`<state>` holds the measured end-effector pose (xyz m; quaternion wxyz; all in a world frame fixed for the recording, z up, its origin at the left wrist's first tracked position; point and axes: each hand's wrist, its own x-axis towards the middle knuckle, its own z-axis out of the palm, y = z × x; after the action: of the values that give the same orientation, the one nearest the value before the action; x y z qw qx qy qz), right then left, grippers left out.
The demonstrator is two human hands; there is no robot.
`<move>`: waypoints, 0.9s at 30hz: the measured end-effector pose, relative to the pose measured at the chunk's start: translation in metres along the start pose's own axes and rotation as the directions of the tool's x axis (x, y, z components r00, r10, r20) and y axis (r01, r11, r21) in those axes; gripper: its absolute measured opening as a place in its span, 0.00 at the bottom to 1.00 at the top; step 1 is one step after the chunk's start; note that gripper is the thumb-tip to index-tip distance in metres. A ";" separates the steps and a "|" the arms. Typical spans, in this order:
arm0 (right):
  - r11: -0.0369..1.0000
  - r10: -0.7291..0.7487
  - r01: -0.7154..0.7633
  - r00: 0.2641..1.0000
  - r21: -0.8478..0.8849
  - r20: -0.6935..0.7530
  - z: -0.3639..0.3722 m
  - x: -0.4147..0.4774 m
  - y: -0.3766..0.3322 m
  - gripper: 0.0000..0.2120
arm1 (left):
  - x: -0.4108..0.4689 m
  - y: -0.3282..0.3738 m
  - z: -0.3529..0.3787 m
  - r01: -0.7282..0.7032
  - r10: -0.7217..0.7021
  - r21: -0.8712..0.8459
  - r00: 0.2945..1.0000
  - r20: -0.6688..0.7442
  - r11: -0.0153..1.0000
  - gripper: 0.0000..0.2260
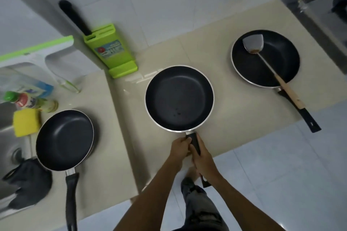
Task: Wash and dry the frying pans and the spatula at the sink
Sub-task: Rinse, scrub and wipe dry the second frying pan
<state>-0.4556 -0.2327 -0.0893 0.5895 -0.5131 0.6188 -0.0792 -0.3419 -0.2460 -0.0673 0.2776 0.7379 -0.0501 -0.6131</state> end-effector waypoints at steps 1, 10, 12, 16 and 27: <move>0.999 -0.021 0.020 0.999 -0.034 -0.024 0.001 0.000 0.003 0.32 | -0.001 0.000 0.001 0.007 -0.007 -0.034 1.000 0.015 0.999 0.08; 0.977 -0.204 0.193 0.971 -0.093 -0.125 0.025 -0.056 -0.009 0.25 | -0.068 -0.011 -0.032 -0.102 0.108 -0.076 0.990 0.086 0.992 0.09; 0.973 -0.225 0.216 0.966 -0.081 -0.125 0.032 -0.081 -0.027 0.24 | -0.093 -0.012 -0.051 -0.171 0.183 -0.112 0.977 0.107 0.979 0.08; 0.955 -0.293 0.282 0.947 -0.092 -0.133 0.058 -0.136 -0.065 0.26 | -0.139 -0.023 -0.101 -0.300 0.328 -0.220 0.939 0.104 0.928 0.07; 0.863 -0.501 0.500 0.865 -0.070 0.001 0.297 -0.252 -0.149 0.24 | -0.229 -0.114 -0.351 -0.614 0.567 -0.288 0.789 -0.235 0.735 0.07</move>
<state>-0.1899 0.0329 0.0920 0.5256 -0.6749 0.4722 -0.2129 -0.1005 0.0670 0.1127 0.5872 0.6606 -0.1540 -0.4417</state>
